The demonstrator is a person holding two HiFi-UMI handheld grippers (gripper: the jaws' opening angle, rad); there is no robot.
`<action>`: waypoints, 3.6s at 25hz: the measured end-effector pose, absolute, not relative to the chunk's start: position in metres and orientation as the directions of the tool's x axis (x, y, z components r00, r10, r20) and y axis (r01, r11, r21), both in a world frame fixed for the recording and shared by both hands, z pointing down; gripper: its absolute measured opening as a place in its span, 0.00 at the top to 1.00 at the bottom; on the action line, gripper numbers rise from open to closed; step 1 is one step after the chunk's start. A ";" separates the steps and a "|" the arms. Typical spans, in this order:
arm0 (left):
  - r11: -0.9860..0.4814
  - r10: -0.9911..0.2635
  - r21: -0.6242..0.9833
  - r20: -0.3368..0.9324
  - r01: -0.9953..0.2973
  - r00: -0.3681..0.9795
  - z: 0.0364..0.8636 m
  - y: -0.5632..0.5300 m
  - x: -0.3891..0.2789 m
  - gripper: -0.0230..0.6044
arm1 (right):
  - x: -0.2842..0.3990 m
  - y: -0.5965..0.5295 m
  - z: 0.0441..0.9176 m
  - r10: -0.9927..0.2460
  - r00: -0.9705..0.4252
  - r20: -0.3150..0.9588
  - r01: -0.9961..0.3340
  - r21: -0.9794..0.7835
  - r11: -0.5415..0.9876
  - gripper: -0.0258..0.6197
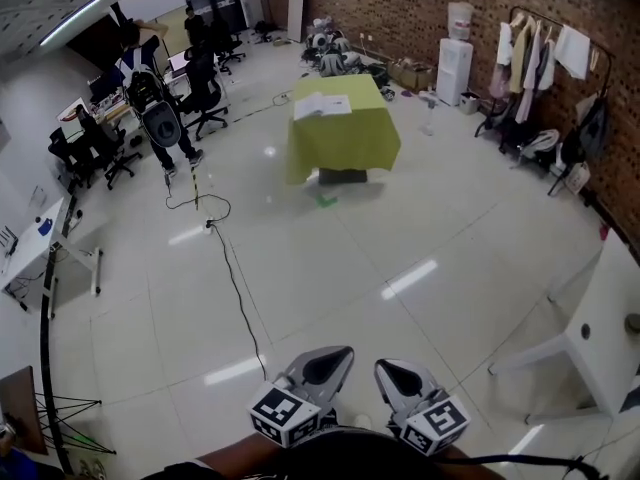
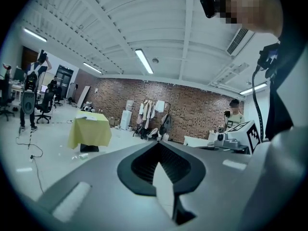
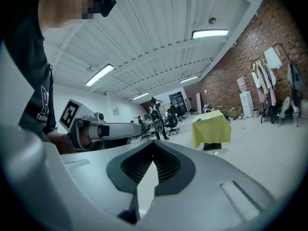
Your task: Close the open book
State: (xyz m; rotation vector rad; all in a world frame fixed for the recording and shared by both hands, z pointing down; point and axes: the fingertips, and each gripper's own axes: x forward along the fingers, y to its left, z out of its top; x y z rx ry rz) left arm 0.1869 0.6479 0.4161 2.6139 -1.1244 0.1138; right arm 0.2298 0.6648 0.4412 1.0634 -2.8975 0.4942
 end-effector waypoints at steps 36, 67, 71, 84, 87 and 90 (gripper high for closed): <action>-0.661 -0.703 0.285 0.088 -0.694 0.705 0.410 0.451 -0.020 0.95 | 0.036 0.471 0.430 -0.636 -0.741 0.214 -0.670 -0.176 0.721 0.95; -0.477 -0.816 0.411 0.121 -0.777 0.565 0.404 0.306 0.097 0.95 | 0.158 0.319 0.414 -0.495 -0.860 0.122 -0.510 -0.205 0.835 0.95; -0.454 -0.831 0.385 0.142 -0.803 0.538 0.407 0.295 0.121 0.95 | 0.187 0.307 0.417 -0.484 -0.868 0.110 -0.496 -0.223 0.839 0.95; -0.406 -0.845 0.388 0.187 -0.828 0.502 0.426 0.271 0.162 0.95 | 0.229 0.278 0.446 -0.444 -0.887 0.128 -0.462 -0.272 0.844 0.95; -0.407 -0.843 0.385 0.191 -0.828 0.503 0.426 0.264 0.162 0.95 | 0.226 0.270 0.447 -0.431 -0.892 0.138 -0.453 -0.271 0.849 0.95; -0.414 -0.844 0.367 0.187 -0.833 0.502 0.427 0.252 0.154 0.95 | 0.217 0.257 0.447 -0.433 -0.890 0.143 -0.456 -0.262 0.851 0.95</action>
